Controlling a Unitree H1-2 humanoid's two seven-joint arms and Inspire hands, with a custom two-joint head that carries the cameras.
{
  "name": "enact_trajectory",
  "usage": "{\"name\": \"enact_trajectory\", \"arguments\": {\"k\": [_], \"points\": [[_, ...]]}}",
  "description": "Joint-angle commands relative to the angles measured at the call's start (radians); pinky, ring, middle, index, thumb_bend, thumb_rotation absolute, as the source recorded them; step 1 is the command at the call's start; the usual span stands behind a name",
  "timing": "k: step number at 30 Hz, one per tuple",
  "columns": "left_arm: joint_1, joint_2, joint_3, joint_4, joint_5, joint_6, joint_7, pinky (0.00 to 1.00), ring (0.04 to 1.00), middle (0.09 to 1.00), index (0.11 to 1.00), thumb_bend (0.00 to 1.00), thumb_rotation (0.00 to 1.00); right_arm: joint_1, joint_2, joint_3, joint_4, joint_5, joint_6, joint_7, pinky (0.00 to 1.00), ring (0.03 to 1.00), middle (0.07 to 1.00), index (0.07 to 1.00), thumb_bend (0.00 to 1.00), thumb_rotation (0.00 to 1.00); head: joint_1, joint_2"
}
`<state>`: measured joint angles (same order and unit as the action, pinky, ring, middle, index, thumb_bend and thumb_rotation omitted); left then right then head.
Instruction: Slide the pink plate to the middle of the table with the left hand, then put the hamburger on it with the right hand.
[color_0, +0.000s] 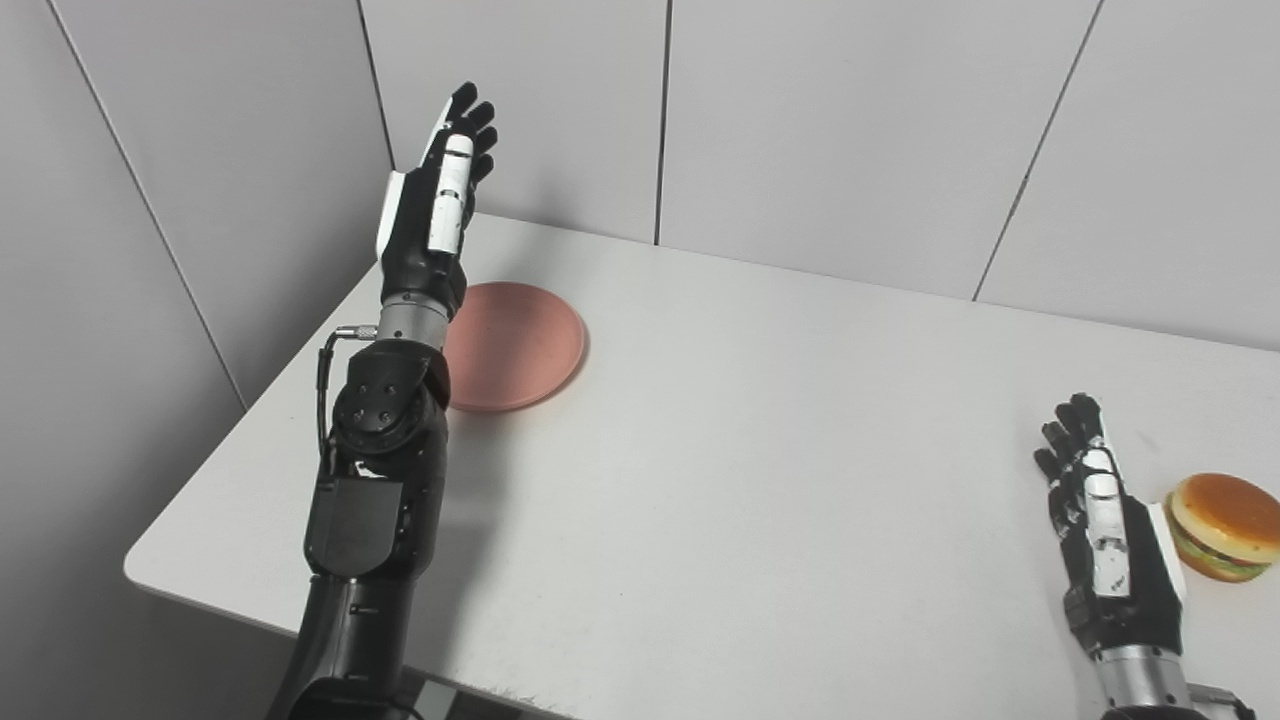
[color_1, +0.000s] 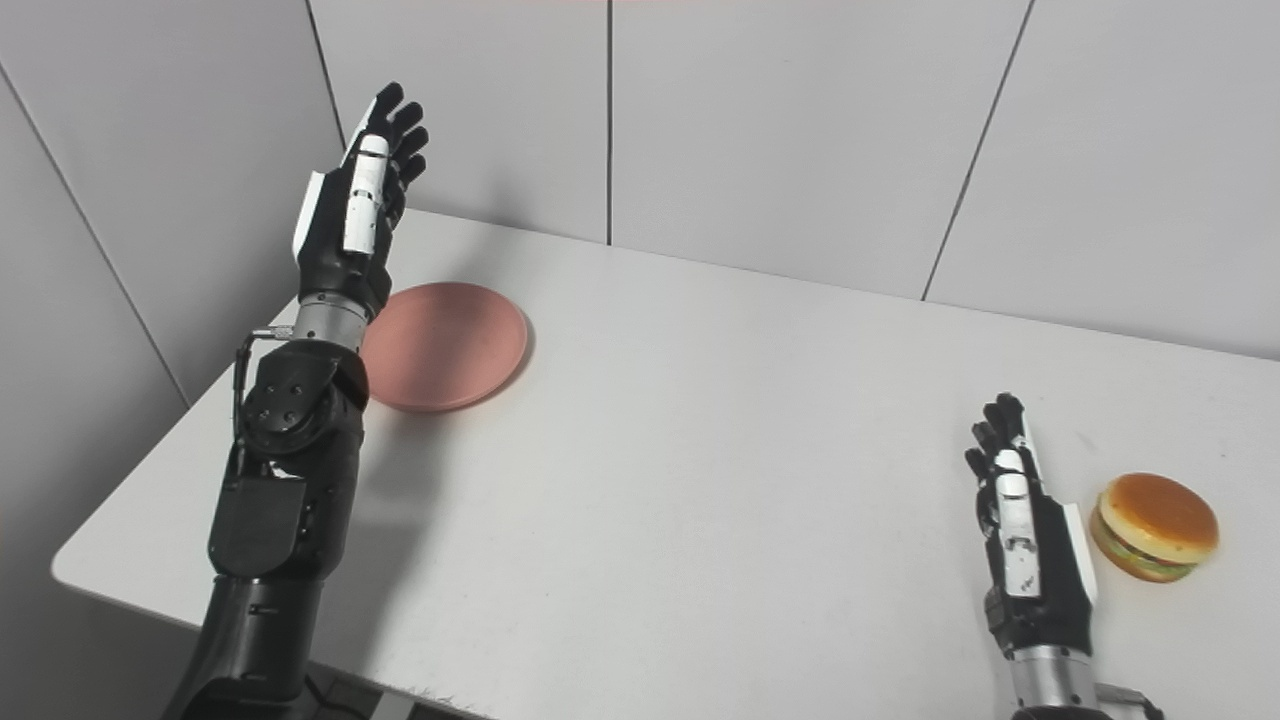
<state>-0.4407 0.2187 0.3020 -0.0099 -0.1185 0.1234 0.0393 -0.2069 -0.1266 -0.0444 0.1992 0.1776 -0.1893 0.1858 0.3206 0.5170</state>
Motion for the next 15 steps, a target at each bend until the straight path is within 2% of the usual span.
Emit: {"name": "enact_trajectory", "arguments": {"k": [1,4,8,15], "points": [[-0.049,0.046,0.019,-0.004,-0.022,-0.016,-0.003,0.94,0.926,0.927,0.919,0.40,1.00,0.055,-0.003,-0.002,0.041,0.008,-0.015,0.014,1.00,1.000,1.000,1.000,0.19,1.00,0.001,0.002],[-0.053,0.064,0.039,0.006,-0.048,0.004,0.006,0.93,0.913,0.919,0.912,0.39,1.00,0.058,-0.002,-0.003,0.031,0.008,-0.001,0.008,1.00,1.000,1.000,1.000,0.18,1.00,0.003,0.002],[-0.057,0.090,0.067,0.035,-0.078,0.009,0.004,0.93,0.921,0.931,0.920,0.35,1.00,0.054,-0.007,-0.001,0.043,0.009,-0.016,0.015,1.00,1.000,1.000,1.000,0.19,1.00,0.005,0.002],[-0.054,0.111,0.106,0.097,-0.113,0.008,0.015,0.92,0.916,0.919,0.909,0.35,1.00,0.063,-0.005,-0.004,0.019,0.011,0.004,0.006,1.00,1.000,1.000,1.000,0.17,1.00,0.012,0.005]]}}
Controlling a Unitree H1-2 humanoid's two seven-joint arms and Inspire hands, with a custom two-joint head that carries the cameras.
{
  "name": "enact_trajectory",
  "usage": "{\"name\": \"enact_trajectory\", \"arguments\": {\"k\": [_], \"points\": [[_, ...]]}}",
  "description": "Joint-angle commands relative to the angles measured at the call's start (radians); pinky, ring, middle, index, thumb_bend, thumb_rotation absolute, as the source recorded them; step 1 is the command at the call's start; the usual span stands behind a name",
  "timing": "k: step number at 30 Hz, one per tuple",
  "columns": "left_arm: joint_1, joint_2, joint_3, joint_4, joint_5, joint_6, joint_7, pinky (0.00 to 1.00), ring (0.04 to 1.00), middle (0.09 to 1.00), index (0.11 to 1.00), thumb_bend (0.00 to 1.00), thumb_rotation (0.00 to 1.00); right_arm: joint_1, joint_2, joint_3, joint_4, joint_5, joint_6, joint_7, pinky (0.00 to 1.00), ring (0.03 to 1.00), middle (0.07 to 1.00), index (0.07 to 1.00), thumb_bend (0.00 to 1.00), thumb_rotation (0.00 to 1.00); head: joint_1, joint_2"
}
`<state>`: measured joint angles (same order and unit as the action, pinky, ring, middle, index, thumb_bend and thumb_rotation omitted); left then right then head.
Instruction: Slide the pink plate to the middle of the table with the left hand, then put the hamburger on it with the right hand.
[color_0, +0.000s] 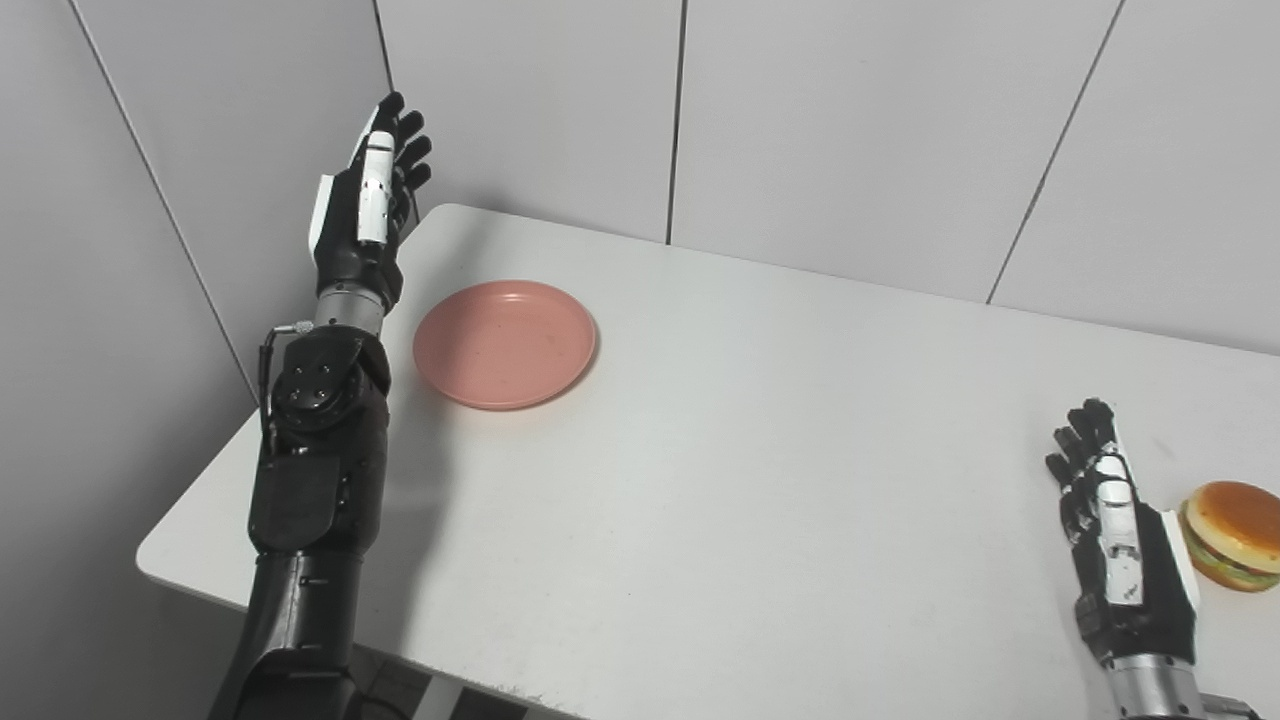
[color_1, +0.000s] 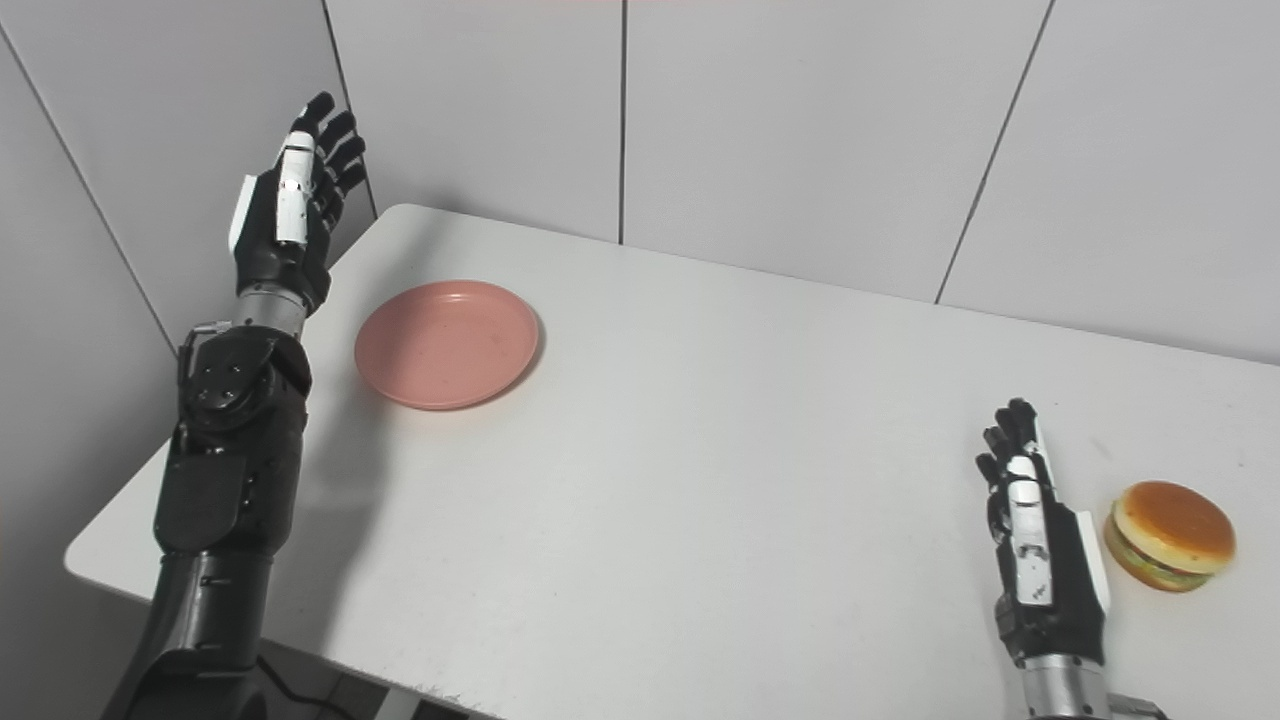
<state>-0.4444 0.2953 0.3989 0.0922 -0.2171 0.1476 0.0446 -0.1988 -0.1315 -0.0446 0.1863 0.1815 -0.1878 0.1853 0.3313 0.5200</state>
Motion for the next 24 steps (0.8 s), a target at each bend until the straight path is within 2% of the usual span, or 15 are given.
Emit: {"name": "enact_trajectory", "arguments": {"k": [1,6,10,15,20,24], "points": [[-0.049,0.036,0.013,0.003,-0.017,-0.019,0.009,0.93,0.916,0.917,0.907,0.35,1.00,0.055,-0.001,-0.004,0.032,0.009,0.000,0.008,1.00,1.000,1.000,1.000,0.16,1.00,0.003,0.002],[-0.053,0.049,0.041,0.060,-0.057,-0.023,0.000,0.96,0.939,0.930,0.912,0.33,1.00,0.056,-0.003,-0.004,0.029,0.004,0.002,0.004,1.00,1.000,1.000,1.000,0.15,1.00,0.005,0.006],[-0.059,0.059,0.061,0.099,-0.087,-0.020,0.005,0.94,0.917,0.908,0.891,0.34,0.99,0.055,-0.005,-0.002,0.027,-0.008,0.005,-0.002,1.00,1.000,1.000,1.000,0.15,1.00,0.006,0.006],[-0.052,0.073,0.071,0.133,-0.110,-0.020,-0.003,0.94,0.919,0.909,0.892,0.37,1.00,0.056,-0.005,-0.004,0.023,-0.006,0.010,-0.001,1.00,1.000,1.000,1.000,0.15,1.00,0.007,0.008],[-0.047,0.081,0.074,0.164,-0.120,-0.012,0.008,0.93,0.910,0.899,0.882,0.35,1.00,0.056,-0.006,-0.005,0.024,0.000,0.009,0.003,1.00,1.000,1.000,1.000,0.15,1.00,0.007,0.010],[-0.041,0.089,0.076,0.214,-0.136,-0.028,-0.015,0.95,0.925,0.910,0.892,0.35,1.00,0.056,-0.007,-0.003,0.021,-0.011,0.011,-0.005,1.00,1.000,1.000,1.000,0.17,1.00,0.010,0.012]]}}
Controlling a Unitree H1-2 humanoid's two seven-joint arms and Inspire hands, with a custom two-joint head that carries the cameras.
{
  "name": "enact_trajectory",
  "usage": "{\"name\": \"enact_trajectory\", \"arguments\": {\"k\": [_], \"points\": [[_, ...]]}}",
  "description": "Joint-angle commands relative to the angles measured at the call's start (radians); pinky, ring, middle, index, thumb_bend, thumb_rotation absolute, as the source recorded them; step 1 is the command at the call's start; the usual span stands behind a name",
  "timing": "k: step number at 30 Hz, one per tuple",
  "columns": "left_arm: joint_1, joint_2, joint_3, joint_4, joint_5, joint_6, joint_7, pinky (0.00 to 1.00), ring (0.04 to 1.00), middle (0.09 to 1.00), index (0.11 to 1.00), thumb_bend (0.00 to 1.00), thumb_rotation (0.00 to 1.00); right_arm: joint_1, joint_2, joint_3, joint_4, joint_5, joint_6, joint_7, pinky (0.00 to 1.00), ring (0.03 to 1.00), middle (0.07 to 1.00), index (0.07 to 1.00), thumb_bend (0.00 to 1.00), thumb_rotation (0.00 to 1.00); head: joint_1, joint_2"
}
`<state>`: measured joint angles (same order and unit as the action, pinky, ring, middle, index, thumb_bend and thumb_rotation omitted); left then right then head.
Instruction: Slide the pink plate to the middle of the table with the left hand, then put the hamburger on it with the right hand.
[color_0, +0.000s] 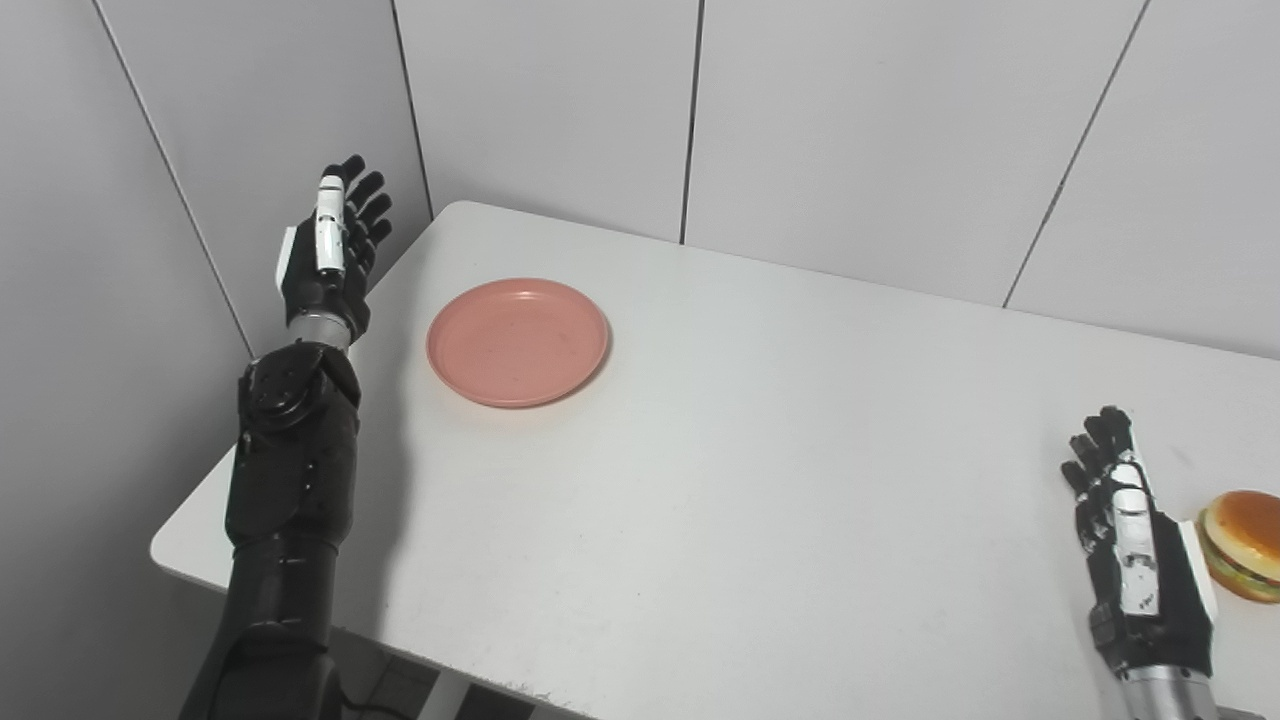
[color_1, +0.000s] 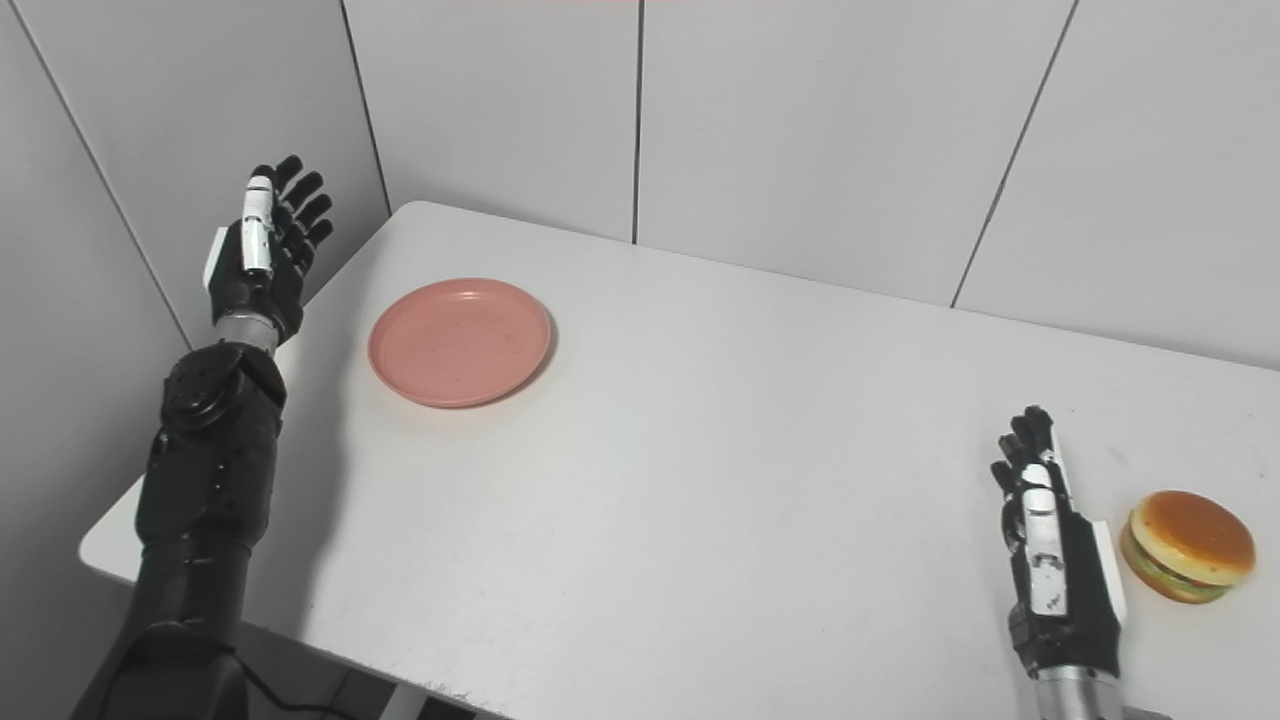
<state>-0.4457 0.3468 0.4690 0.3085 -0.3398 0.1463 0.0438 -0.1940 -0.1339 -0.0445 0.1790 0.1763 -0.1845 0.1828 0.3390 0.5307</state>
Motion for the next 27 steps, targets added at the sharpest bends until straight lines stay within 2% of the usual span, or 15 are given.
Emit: {"name": "enact_trajectory", "arguments": {"k": [1,9,14,19,22,27], "points": [[-0.039,0.039,0.007,0.008,-0.019,-0.030,-0.019,0.96,0.929,0.913,0.895,0.35,1.00,0.052,-0.005,-0.003,0.028,-0.008,0.007,-0.003,1.00,1.000,1.000,1.000,0.17,1.00,0.002,0.001],[-0.048,0.044,0.006,0.116,-0.019,-0.045,-0.011,0.92,0.904,0.902,0.893,0.32,1.00,0.051,-0.003,-0.005,0.028,0.002,0.015,0.002,1.00,1.000,1.000,1.000,0.16,1.00,0.001,0.002],[-0.053,0.048,-0.005,0.191,-0.020,-0.074,-0.031,0.94,0.909,0.902,0.897,0.35,1.00,0.053,-0.005,-0.004,0.023,-0.003,0.017,-0.001,1.00,1.000,1.000,1.000,0.16,1.00,-0.001,0.006],[-0.063,0.046,-0.008,0.251,-0.024,-0.094,-0.040,0.91,0.900,0.895,0.880,0.35,1.00,0.052,0.000,-0.008,0.022,0.013,0.022,0.002,1.00,1.000,1.000,1.000,0.15,1.00,-0.003,0.008],[-0.069,0.052,-0.012,0.309,-0.038,-0.123,-0.078,0.92,0.896,0.894,0.879,0.37,1.00,0.052,-0.001,-0.008,0.021,0.011,0.026,0.001,1.00,1.000,1.000,1.000,0.16,1.00,-0.003,0.008],[-0.060,0.028,-0.022,0.309,-0.044,-0.095,-0.081,0.92,0.897,0.894,0.890,0.38,1.00,0.055,0.000,-0.007,0.015,0.006,0.026,-0.001,1.00,1.000,1.000,1.000,0.17,1.00,-0.007,0.014]]}}
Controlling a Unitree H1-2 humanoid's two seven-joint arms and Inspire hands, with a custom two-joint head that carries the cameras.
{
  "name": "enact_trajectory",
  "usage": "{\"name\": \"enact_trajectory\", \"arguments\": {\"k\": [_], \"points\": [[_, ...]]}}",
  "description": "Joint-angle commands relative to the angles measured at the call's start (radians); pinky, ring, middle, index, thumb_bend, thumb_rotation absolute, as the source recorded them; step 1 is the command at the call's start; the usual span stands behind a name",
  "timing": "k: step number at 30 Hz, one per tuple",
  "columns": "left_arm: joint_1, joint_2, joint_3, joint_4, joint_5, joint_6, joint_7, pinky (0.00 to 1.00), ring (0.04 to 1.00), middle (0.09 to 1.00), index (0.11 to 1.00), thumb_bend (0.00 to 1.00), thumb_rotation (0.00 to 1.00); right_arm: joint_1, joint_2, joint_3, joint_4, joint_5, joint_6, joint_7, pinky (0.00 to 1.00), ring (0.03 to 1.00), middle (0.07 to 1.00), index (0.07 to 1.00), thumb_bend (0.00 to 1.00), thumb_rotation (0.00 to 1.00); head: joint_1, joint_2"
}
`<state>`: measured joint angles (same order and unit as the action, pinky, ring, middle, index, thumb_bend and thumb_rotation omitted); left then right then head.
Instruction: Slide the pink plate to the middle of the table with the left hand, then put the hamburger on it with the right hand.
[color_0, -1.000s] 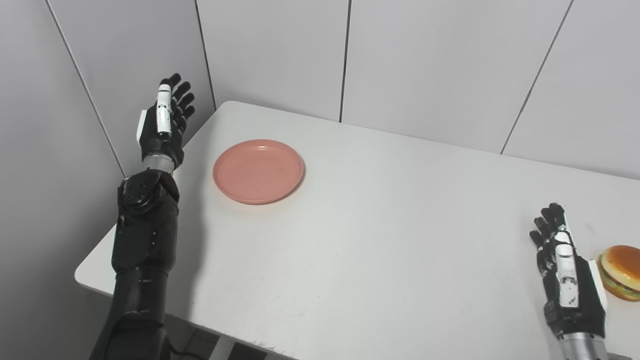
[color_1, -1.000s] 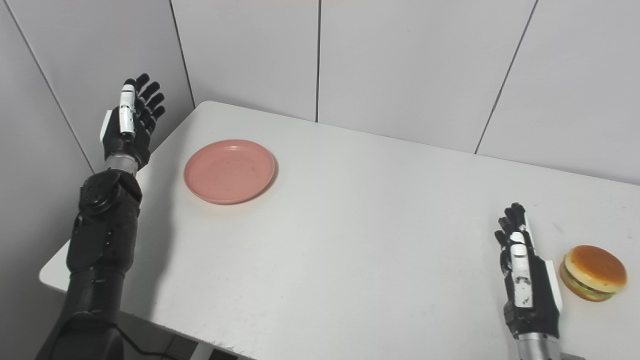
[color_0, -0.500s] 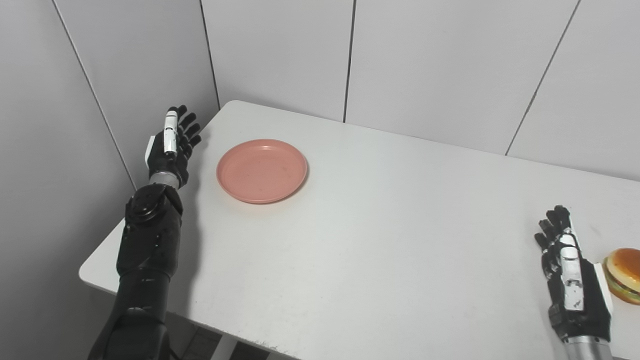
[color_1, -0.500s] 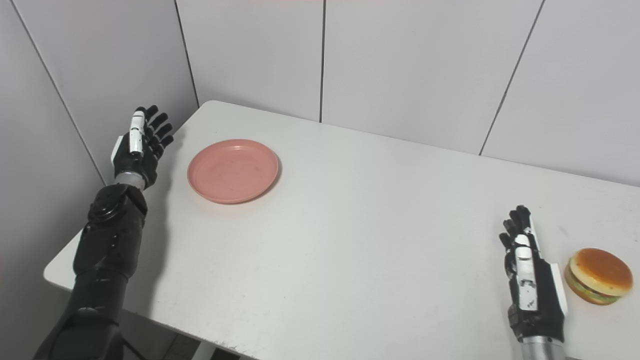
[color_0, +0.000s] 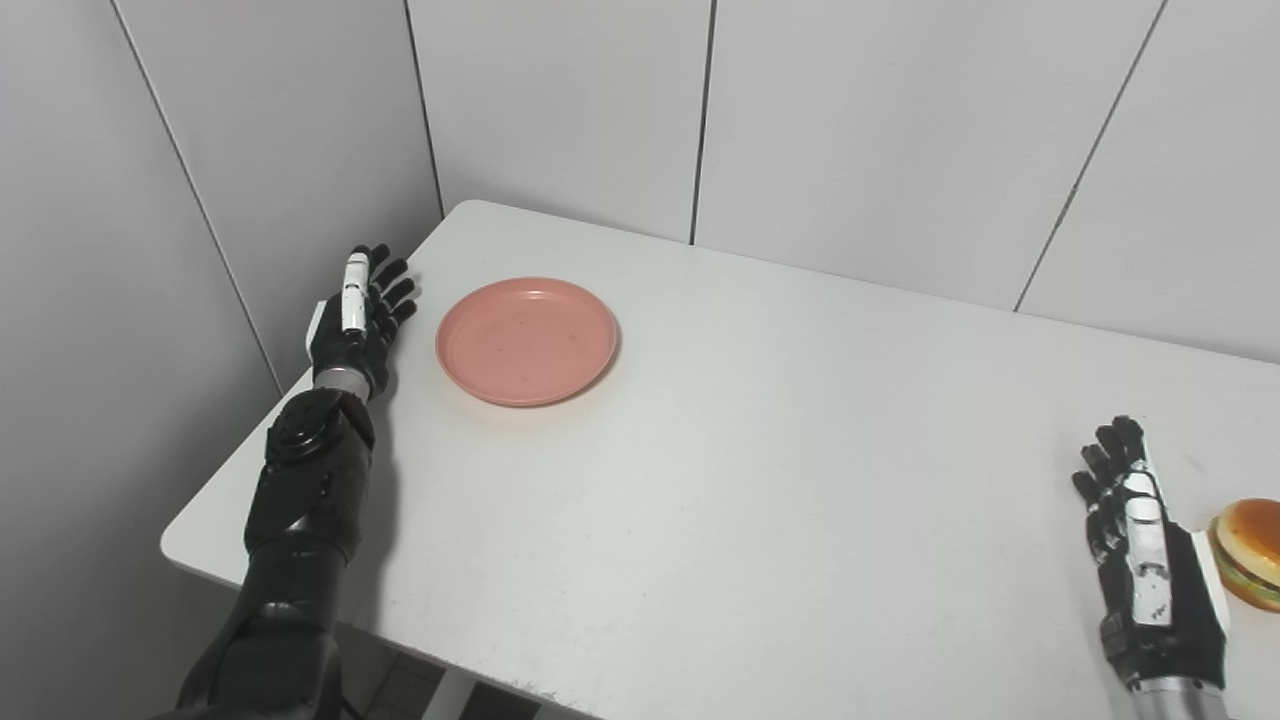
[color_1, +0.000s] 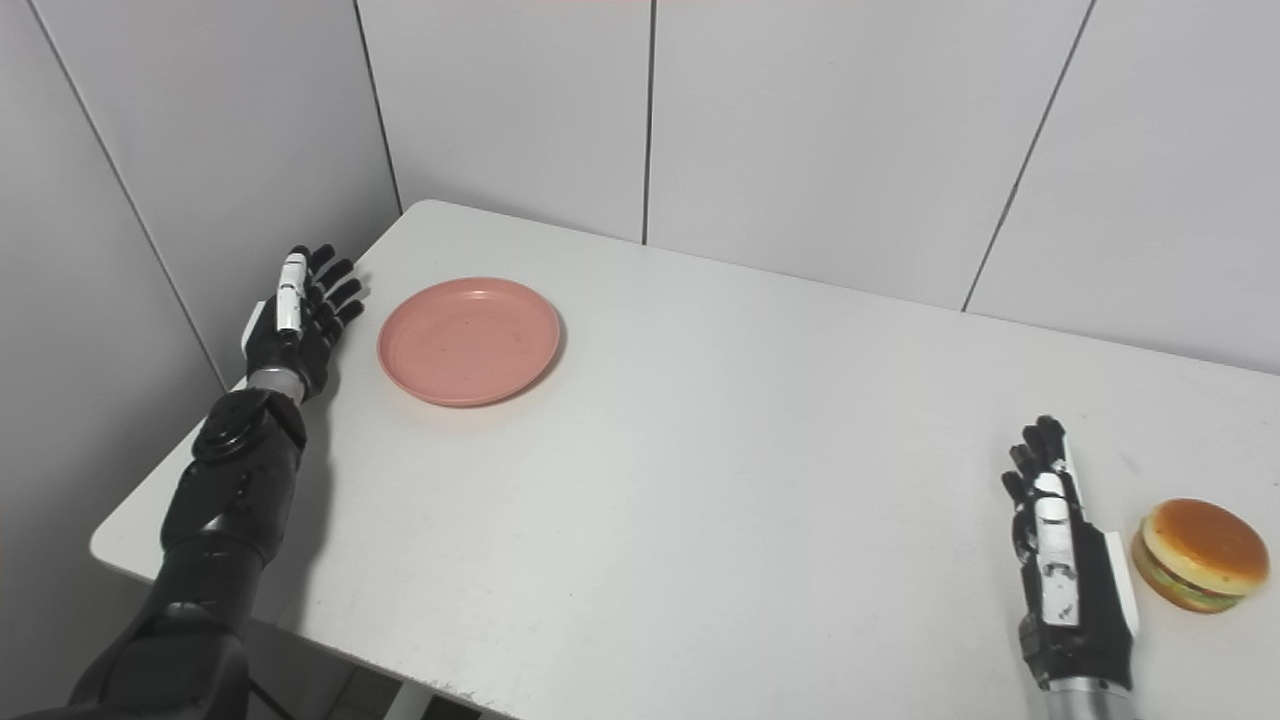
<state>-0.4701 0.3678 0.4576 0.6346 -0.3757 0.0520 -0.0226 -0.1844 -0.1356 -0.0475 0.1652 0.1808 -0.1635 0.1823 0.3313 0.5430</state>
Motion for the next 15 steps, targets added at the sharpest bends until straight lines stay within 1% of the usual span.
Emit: {"name": "enact_trajectory", "arguments": {"k": [1,4,6,10,13,15], "points": [[-0.031,0.001,-0.015,-0.028,-0.006,0.009,-0.009,0.91,0.897,0.893,0.891,0.38,1.00,0.045,0.002,-0.004,0.031,0.003,0.000,0.001,1.00,1.000,1.000,1.000,0.16,1.00,0.001,0.001],[-0.026,-0.013,-0.022,-0.042,-0.008,0.026,-0.005,0.91,0.893,0.889,0.886,0.38,1.00,0.045,0.003,-0.004,0.028,0.005,0.001,0.002,1.00,1.000,1.000,1.000,0.16,1.00,-0.001,0.004],[-0.026,-0.025,-0.026,-0.039,-0.017,0.028,-0.014,0.90,0.884,0.883,0.881,0.37,1.00,0.046,0.006,-0.004,0.021,0.010,0.011,0.002,1.00,1.000,1.000,1.000,0.16,1.00,-0.003,0.006],[-0.018,-0.042,-0.051,-0.054,-0.011,0.035,-0.016,0.88,0.877,0.879,0.881,0.37,1.00,0.047,0.005,-0.002,0.022,0.006,0.005,0.003,1.00,1.000,1.000,1.000,0.16,1.00,-0.009,0.009],[-0.014,-0.060,-0.070,-0.074,-0.015,0.056,-0.012,0.88,0.872,0.875,0.876,0.36,1.00,0.048,0.007,0.000,0.017,0.000,0.005,0.000,1.00,1.000,1.000,1.000,0.16,1.00,-0.011,0.011],[-0.015,-0.075,-0.077,-0.075,-0.026,0.067,-0.024,0.90,0.884,0.885,0.886,0.37,1.00,0.049,0.009,0.002,0.015,0.001,0.004,0.001,1.00,1.000,1.000,1.000,0.17,1.00,-0.015,0.014]]}}
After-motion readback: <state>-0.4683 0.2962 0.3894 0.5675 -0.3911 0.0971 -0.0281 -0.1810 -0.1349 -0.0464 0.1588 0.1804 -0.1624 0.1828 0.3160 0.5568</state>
